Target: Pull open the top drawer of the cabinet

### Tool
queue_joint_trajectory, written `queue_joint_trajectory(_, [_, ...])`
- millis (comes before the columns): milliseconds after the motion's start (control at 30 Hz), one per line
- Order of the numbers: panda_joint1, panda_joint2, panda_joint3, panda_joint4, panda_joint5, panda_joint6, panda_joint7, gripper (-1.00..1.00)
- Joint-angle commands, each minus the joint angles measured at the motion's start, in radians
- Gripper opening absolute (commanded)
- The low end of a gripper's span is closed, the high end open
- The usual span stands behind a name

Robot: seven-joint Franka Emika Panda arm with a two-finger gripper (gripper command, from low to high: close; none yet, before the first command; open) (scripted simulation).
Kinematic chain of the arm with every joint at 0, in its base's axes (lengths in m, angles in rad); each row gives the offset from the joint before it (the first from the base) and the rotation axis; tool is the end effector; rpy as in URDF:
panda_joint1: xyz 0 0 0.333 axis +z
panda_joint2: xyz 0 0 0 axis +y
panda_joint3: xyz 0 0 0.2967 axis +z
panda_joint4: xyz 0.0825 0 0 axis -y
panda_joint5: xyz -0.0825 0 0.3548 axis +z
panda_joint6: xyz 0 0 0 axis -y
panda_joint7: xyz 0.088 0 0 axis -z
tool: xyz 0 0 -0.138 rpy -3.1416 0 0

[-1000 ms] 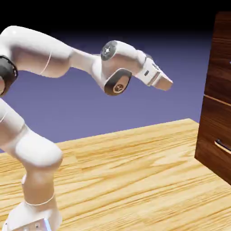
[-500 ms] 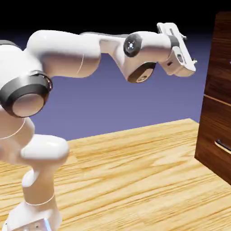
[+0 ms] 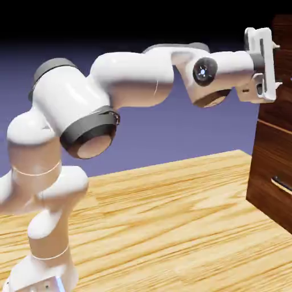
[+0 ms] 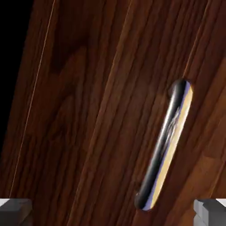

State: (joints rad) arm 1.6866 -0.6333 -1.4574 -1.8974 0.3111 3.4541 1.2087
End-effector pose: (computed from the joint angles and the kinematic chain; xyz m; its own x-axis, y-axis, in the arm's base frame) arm 0.5998 -0.1113 0.6244 0.1184 -0.8361 -0.5357 -0.0884 0.5285 -0.8443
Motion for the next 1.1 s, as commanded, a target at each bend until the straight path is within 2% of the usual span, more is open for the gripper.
queue_joint_trajectory(0, [0.036,-0.001,-0.032,0.020,0.007,0.009,0.010,1.00])
queue_joint_trajectory(500, [0.561,-0.021,-0.488,0.306,0.104,0.140,0.157,1.00])
queue_joint_trajectory(833, [0.850,-0.062,-0.807,0.571,0.064,0.024,0.272,1.00])
queue_joint_trajectory(867, [0.850,-0.062,-0.807,0.571,0.064,0.024,0.272,-1.00])
queue_joint_trajectory(1067, [0.692,-0.004,-0.671,0.390,0.016,0.091,0.311,-1.00])
